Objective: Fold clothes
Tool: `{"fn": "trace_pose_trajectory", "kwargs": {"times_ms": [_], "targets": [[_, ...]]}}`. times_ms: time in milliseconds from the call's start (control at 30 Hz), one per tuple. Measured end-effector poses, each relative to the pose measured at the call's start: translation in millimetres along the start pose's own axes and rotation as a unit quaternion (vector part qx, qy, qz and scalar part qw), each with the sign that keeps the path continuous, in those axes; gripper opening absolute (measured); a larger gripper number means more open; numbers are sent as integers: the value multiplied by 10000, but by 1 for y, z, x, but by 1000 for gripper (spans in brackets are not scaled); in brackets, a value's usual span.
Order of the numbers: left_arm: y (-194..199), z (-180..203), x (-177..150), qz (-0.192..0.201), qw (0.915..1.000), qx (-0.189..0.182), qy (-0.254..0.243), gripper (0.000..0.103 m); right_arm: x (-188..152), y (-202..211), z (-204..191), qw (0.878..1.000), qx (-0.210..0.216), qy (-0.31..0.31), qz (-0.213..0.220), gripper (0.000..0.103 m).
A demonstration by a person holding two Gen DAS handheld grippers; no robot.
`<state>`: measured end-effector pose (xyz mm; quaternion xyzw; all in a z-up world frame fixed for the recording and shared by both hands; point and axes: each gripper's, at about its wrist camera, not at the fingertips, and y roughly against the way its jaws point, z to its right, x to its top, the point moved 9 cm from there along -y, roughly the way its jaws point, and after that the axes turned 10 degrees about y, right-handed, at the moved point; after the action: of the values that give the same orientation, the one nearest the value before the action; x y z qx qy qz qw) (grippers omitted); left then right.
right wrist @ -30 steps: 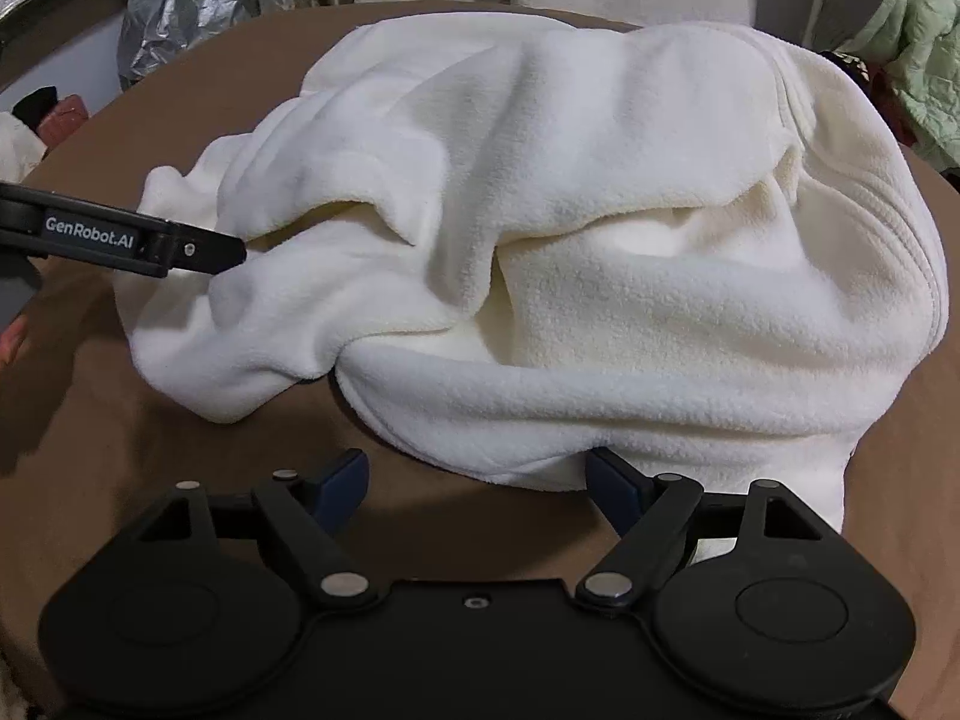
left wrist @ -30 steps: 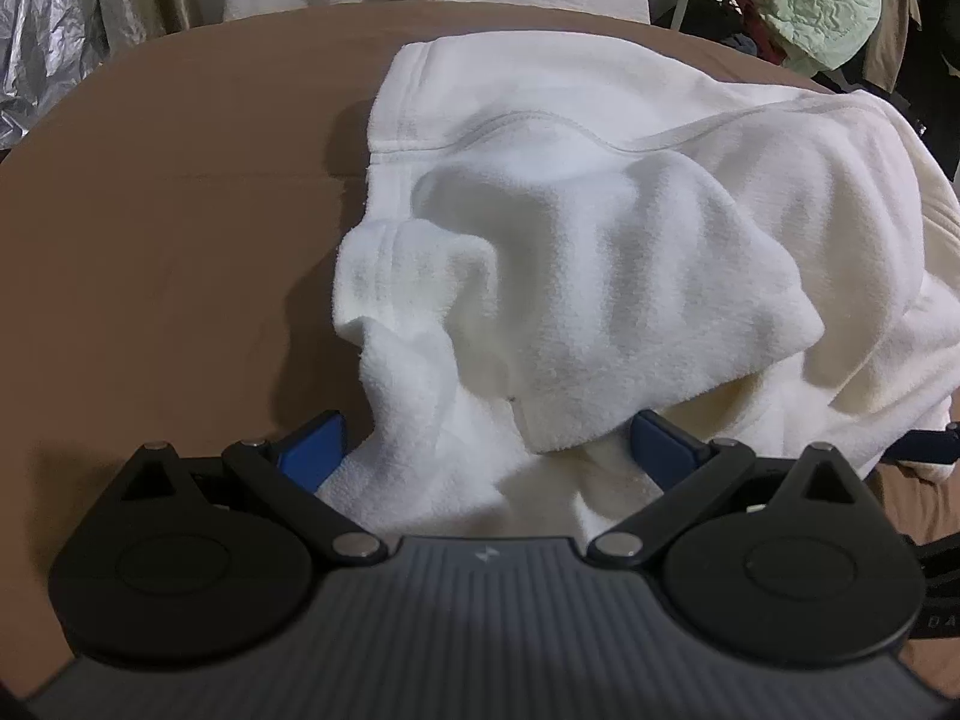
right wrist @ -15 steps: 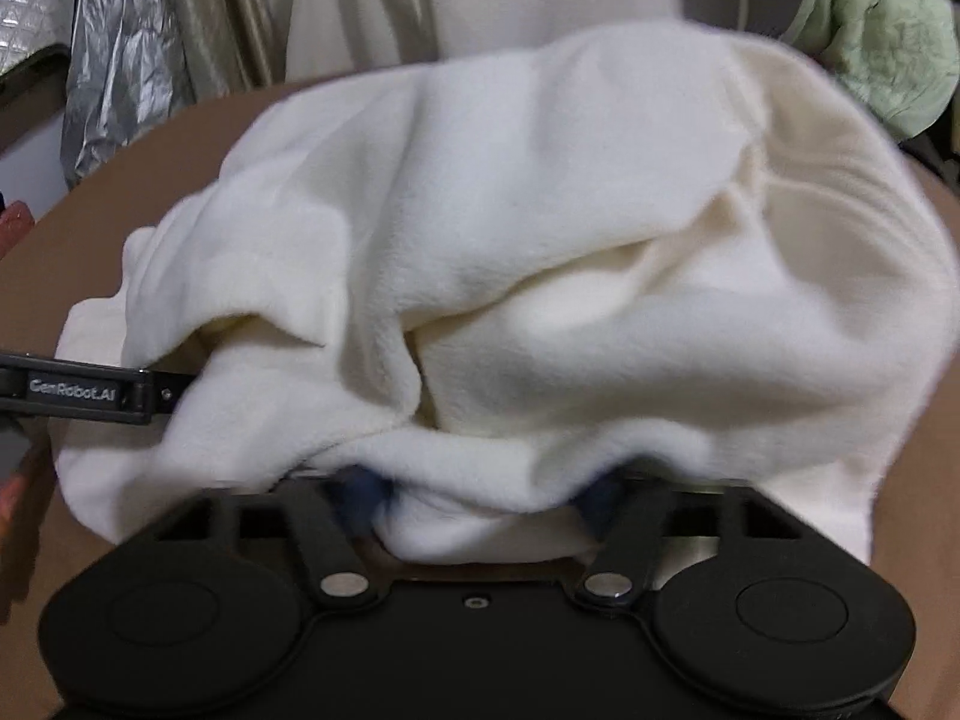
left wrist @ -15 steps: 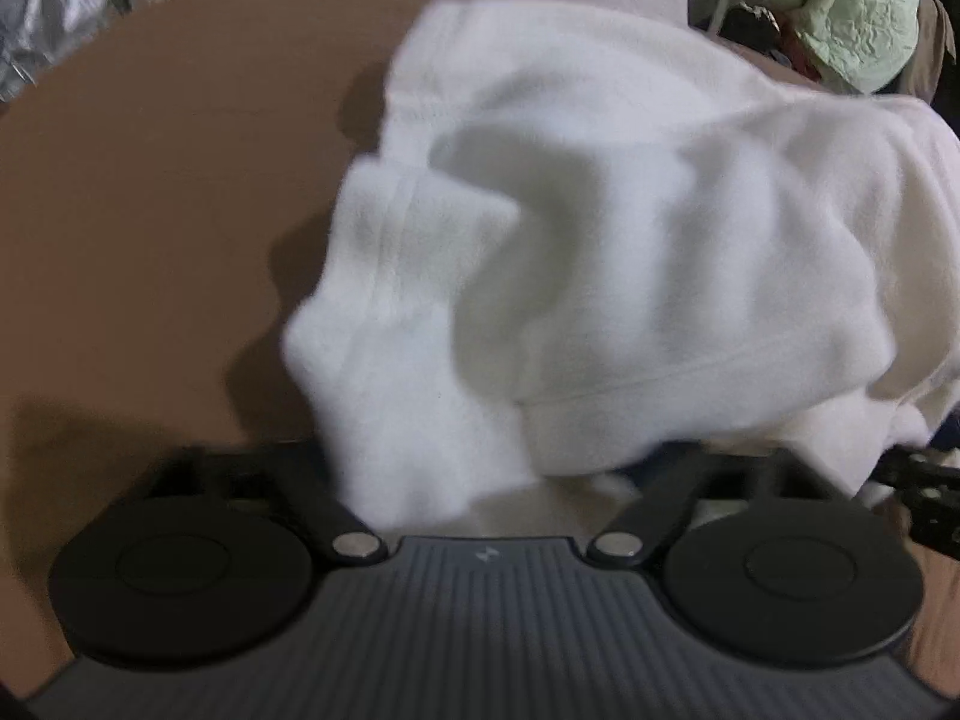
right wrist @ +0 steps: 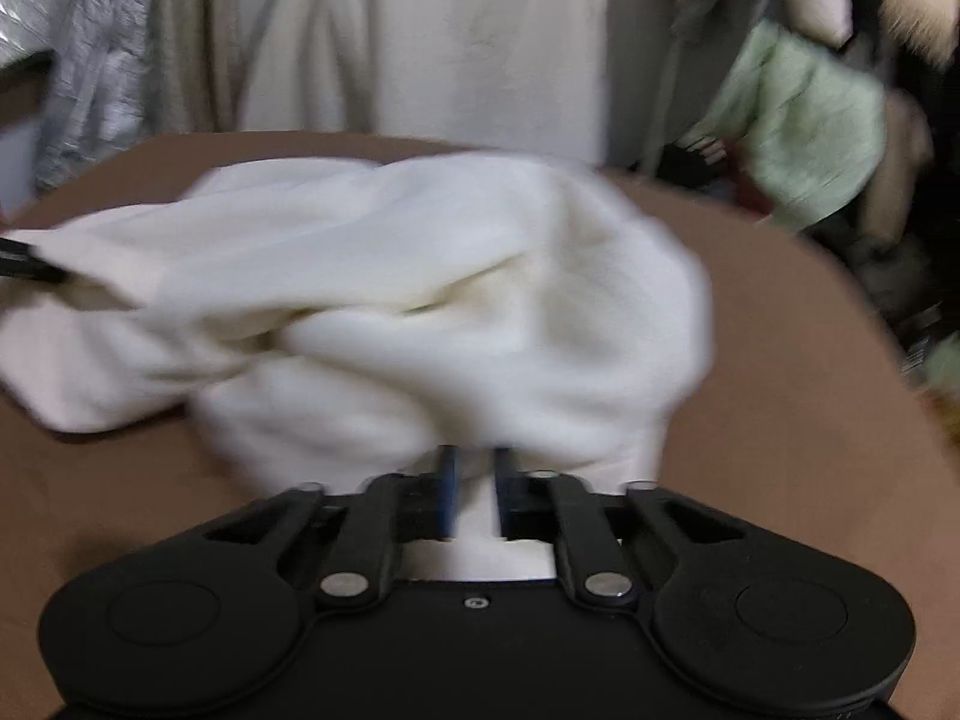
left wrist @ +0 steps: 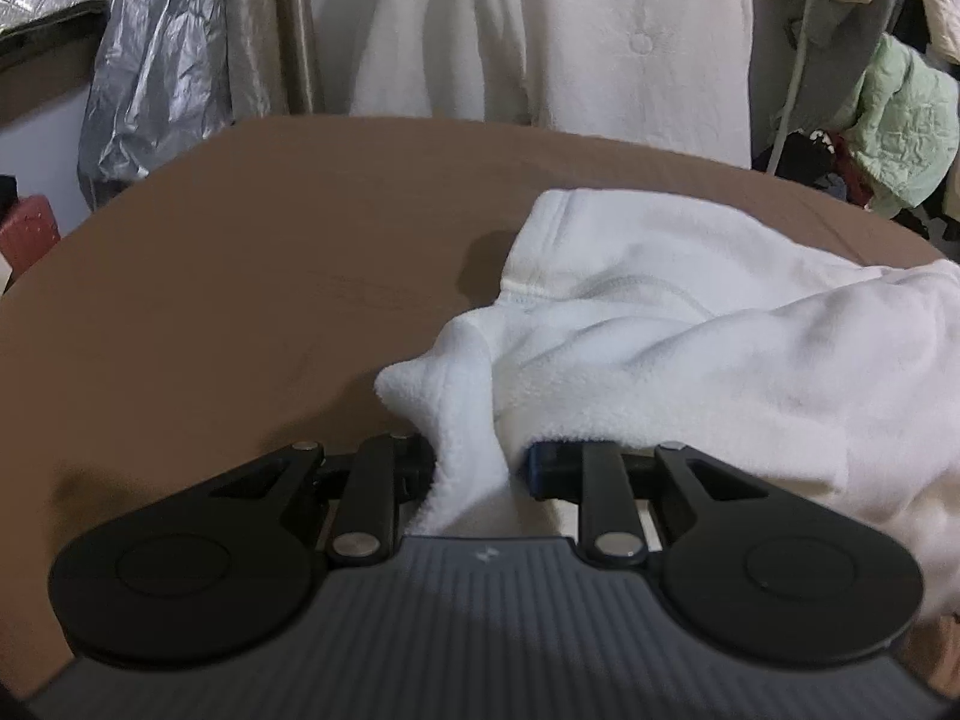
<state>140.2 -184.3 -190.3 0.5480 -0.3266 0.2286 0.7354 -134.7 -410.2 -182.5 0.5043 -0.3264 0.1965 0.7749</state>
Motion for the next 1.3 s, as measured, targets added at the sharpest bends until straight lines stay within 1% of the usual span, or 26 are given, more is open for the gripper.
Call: {"fn": "trace_pose_trajectory", "kwargs": {"times_ms": [33, 67, 133, 200, 233, 267, 300, 367, 467, 600, 633, 700, 767, 800, 867, 933, 967, 1033, 1067, 1167, 1300], "targets": [[-1, 1, -1, -23, 10000, 14, -6, 22, 0, 2, 7, 9998, -171, 64, -1, 7], [-3, 3, -3, -45, 10000, 19, 1, 22, -1, 3, 11, 9998, -156, 44, -61, 7], [-3, 5, -5, -62, 10000, 37, 15, 22, -2, 9, 7, 9998, 188, -2, -117, 8], [1, 11, -7, -49, 10000, 53, 8, 22, 0, 15, -8, 9987, 503, 102, -65, 11], [2, 11, -8, -46, 10000, 53, 5, 22, 1, 18, -15, 9977, 661, 154, -40, 14], [3, 12, -8, -43, 10000, 53, 3, 22, 3, 18, -26, 9968, 734, 320, 8, 22], [4, 12, -8, -40, 10000, 53, 0, 22, 5, 17, -37, 9956, 768, 539, 67, 27], [7, 13, -9, -34, 10000, 53, -5, 22, 10, 14, -61, 9915, 835, 977, 185, 49], [8, 13, -9, -43, 10000, 24, 2, 22, 17, 11, -96, 9816, 932, 1629, 361, 62], [11, 13, -8, -16, 10000, -4, -4, 22, 26, 6, -143, 9610, 1054, 2486, 593, 71], [11, 14, -8, 1, 10000, -13, -3, 22, 27, 1, -150, 9581, 1030, 2608, 593, 74], [13, 14, -6, 66, 10000, 23, 13, 22, 28, -17, -158, 9570, 904, 2716, 465, 78], [15, 16, -5, 153, 9999, 70, -33, 22, 24, -43, -161, 9585, 722, 2751, 205, 84], [16, 18, -4, 189, 9998, 62, -58, 22, 19, -55, -159, 9612, 664, 2677, 100, 84], [19, 22, -4, 221, 9997, 11, -101, 22, 14, -70, -154, 9680, 618, 2431, 47, 90], [19, 22, -3, 209, 9997, -15, -99, 21, 15, -72, -148, 9751, 661, 2110, 150, 88], [20, 22, -3, 199, 9998, -26, -94, 22, 16, -70, -146, 9767, 605, 2053, 169, 69], [20, 22, -3, 180, 9998, -47, -82, 22, 19, -64, -145, 9743, 317, 2225, 148, 45], [20, 21, -3, 170, 9998, -58, -77, 22, 19, -61, -144, 9719, 275, 2330, 170, 35], [20, 21, -3, 140, 9998, -89, -59, 22, 23, -49, -137, 9714, 211, 2350, 258, 24], [22, 21, -3, 135, 9998, -115, -60, 22, 27, -26, -119, 9774, 98, 2083, 336, 19]]}}
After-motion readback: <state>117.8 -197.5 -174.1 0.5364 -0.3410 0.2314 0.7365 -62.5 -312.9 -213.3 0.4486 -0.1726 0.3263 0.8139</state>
